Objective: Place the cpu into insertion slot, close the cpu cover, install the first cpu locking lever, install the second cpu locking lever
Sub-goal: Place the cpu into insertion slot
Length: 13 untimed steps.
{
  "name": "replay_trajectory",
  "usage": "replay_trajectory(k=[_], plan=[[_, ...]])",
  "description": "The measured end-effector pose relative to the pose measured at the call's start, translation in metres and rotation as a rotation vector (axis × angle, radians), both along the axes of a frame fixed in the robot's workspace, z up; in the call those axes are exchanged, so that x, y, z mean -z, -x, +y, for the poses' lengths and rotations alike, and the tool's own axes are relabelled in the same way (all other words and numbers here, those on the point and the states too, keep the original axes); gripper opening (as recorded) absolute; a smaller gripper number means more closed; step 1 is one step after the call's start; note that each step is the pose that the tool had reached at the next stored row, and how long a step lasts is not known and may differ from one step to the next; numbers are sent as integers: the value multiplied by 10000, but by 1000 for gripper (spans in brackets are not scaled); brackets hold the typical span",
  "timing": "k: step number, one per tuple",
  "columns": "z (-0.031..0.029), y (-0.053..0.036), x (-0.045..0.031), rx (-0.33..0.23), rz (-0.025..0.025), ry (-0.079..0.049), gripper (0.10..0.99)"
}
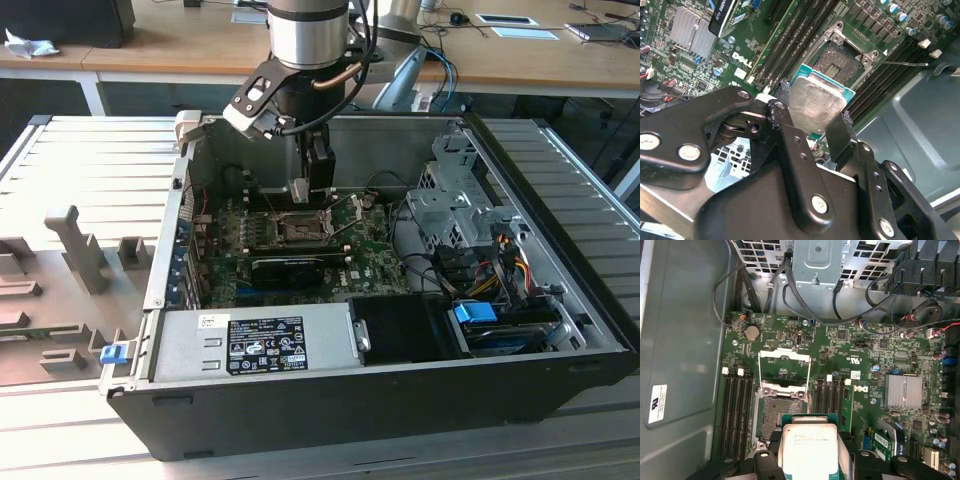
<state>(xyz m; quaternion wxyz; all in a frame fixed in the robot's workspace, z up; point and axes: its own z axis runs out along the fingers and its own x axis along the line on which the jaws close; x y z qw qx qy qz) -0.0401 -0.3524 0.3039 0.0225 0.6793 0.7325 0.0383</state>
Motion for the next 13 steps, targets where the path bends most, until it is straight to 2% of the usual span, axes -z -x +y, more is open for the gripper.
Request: replay_trajectory(k=[9,13], plan=[[0,0,89,0,19,-1,529],[0,0,169,-1,25,2,529]])
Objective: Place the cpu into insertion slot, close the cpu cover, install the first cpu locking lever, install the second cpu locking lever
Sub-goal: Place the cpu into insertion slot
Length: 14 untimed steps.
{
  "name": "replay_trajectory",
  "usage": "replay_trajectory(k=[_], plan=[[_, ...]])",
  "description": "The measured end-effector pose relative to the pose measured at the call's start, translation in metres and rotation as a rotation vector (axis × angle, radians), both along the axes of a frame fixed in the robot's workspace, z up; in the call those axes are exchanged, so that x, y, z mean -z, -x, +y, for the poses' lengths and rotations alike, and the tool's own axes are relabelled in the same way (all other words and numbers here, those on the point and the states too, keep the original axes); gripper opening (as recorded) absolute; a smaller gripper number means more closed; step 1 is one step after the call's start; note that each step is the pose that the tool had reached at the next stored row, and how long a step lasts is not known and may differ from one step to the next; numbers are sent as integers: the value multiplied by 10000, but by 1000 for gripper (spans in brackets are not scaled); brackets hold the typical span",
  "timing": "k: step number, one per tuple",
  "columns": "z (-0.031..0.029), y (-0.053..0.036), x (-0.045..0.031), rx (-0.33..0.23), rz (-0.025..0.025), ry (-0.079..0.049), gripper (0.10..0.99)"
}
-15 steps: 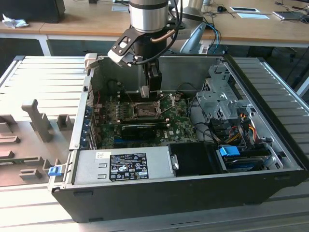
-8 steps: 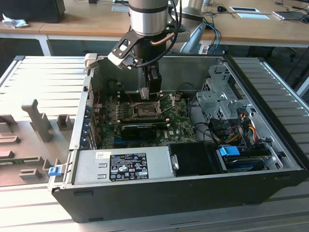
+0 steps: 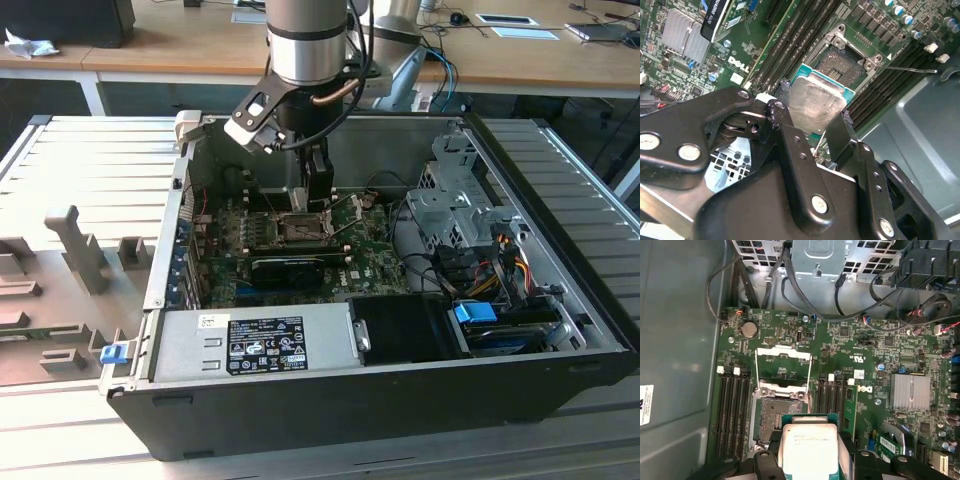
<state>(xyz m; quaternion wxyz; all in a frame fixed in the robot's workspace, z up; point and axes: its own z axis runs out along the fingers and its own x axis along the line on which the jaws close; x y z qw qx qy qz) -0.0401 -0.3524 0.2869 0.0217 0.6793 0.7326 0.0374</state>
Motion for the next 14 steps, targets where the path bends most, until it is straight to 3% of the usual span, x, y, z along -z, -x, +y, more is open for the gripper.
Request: replay_trajectory(k=[5,11,14], plan=[[3,2,103,115,0,0,529],[3,3,193,1142,1,1,529],[3,3,229,1389,1,1,529]])
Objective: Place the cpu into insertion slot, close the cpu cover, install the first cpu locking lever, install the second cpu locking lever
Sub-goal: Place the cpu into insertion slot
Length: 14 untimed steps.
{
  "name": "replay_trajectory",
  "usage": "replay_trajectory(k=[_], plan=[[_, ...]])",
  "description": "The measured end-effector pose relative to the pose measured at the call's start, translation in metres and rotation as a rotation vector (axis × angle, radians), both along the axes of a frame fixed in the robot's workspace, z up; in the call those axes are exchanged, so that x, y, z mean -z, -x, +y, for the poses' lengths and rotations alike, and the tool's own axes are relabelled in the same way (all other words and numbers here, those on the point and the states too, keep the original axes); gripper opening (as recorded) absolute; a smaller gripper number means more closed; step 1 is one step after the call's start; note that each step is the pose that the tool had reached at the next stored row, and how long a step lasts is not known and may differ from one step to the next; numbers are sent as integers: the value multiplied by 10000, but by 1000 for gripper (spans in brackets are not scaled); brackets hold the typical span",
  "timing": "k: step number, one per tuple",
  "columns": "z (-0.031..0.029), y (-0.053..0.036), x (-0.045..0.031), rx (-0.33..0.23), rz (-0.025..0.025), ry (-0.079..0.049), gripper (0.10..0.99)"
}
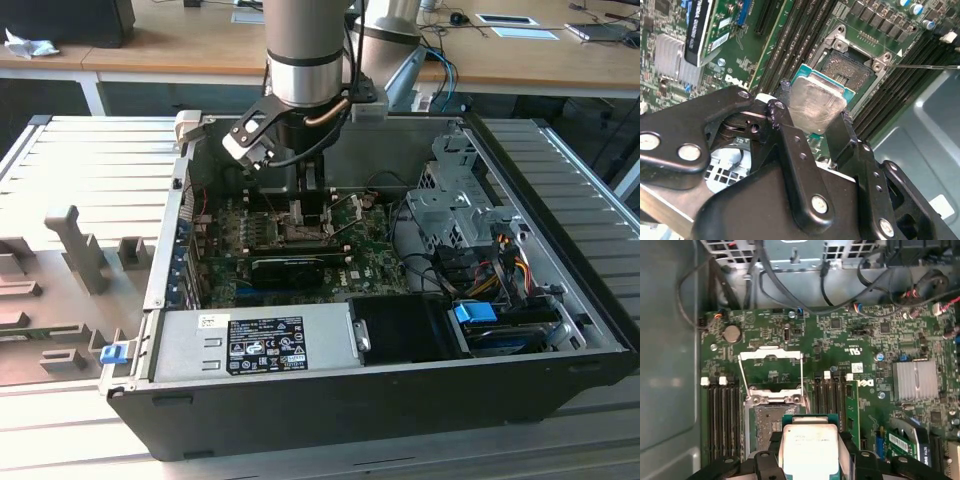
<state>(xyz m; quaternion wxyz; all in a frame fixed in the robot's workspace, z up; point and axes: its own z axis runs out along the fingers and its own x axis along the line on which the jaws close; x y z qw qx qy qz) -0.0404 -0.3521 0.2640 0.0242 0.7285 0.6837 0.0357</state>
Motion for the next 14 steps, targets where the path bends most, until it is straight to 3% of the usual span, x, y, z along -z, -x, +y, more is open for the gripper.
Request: replay_trajectory(k=[5,10,12,14], plan=[[3,0,64,214,0,-3,529],[17,1,142,909,0,-3,529],[59,0,207,916,0,-2,529],[100,-1,219,822,0,-1,529]])
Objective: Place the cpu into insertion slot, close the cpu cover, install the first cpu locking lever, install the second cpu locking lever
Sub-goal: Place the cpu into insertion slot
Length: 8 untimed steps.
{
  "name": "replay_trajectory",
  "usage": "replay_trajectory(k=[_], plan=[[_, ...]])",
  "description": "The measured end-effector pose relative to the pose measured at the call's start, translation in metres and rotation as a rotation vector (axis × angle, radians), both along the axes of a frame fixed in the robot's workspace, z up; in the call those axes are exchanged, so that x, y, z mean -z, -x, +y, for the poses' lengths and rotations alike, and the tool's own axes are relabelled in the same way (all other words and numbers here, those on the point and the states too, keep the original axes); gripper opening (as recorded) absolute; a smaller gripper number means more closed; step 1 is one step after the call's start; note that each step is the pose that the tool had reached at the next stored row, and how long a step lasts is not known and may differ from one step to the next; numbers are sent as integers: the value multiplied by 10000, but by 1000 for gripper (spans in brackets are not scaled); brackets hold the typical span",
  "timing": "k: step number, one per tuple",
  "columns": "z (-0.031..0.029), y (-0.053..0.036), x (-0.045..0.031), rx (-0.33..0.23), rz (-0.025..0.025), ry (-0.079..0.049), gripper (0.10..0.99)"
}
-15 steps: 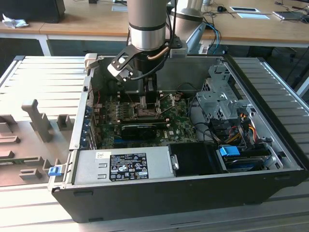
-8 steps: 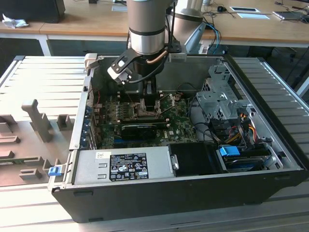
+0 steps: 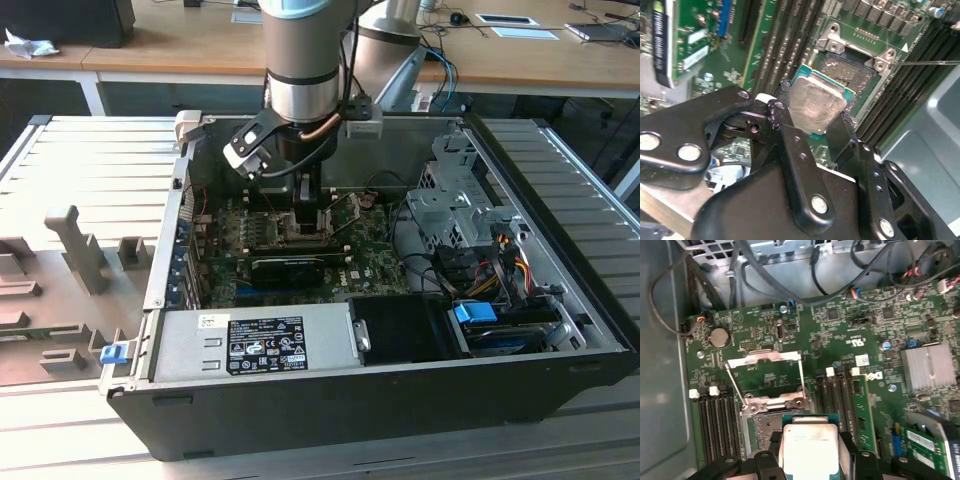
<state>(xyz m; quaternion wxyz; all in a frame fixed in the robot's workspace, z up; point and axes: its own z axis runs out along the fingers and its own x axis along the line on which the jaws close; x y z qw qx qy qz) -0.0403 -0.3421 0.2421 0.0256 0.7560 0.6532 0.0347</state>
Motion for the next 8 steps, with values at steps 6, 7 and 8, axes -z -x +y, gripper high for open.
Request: replay_trajectory(k=[6,7,8], plan=[[44,-1,26,-770,0,-1,529],[70,0,63,-959,-1,-3,529],[83,2,76,-1019,-1,-4,529]])
